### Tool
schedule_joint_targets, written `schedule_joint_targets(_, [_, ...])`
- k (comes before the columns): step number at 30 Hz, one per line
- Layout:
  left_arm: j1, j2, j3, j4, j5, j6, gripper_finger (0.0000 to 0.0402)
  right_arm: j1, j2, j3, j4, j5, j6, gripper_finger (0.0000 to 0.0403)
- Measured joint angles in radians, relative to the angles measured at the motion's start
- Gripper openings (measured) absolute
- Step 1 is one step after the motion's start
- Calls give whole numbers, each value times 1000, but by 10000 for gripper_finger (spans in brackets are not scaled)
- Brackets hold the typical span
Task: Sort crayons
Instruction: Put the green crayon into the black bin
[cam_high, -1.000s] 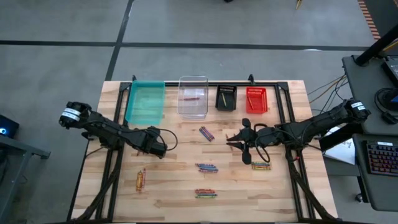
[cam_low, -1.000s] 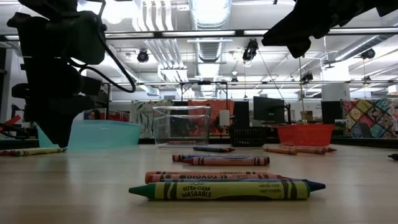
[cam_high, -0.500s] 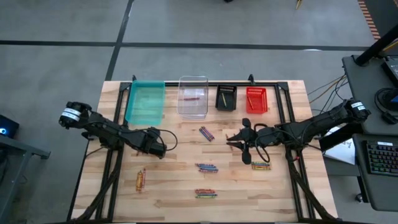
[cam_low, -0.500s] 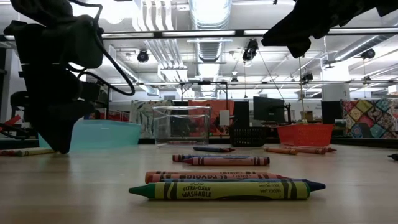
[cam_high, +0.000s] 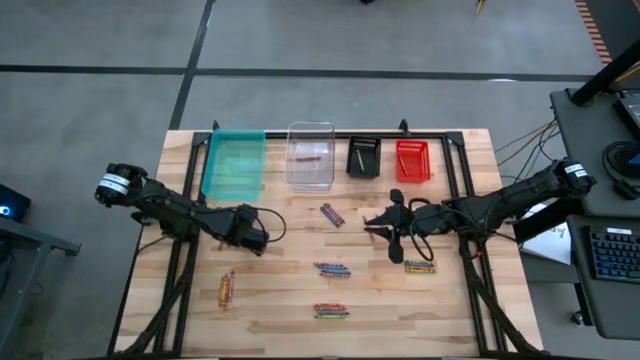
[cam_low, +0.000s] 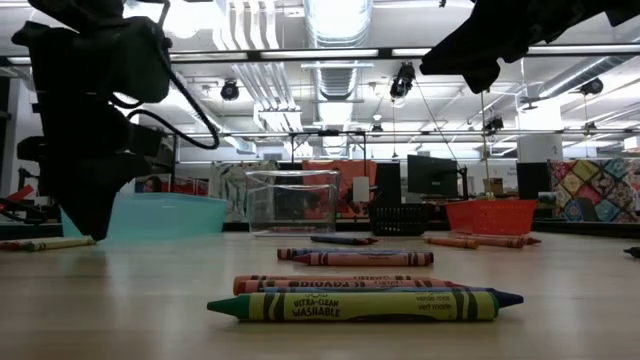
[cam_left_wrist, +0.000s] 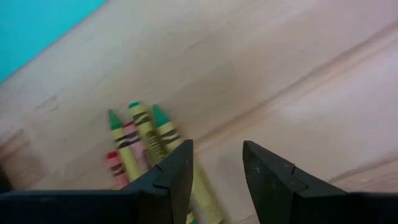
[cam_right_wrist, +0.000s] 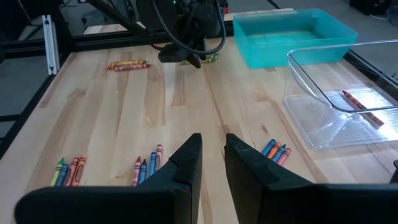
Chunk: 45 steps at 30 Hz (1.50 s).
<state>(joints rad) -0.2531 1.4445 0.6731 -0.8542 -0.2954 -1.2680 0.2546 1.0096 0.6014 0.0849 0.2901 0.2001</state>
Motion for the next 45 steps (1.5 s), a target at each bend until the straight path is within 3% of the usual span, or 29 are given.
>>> schedule_joint_targets(30, [0,0,-32,116,28,11,123,0,0,0,0,0,1,59])
schedule_joint_targets(41, [0,-10,-32,95,51,19,123,0,0,0,2,3,1,59])
schedule_joint_targets(45, [-2,-23,-18,24,103,8,123,0,0,0,3,28,1,59])
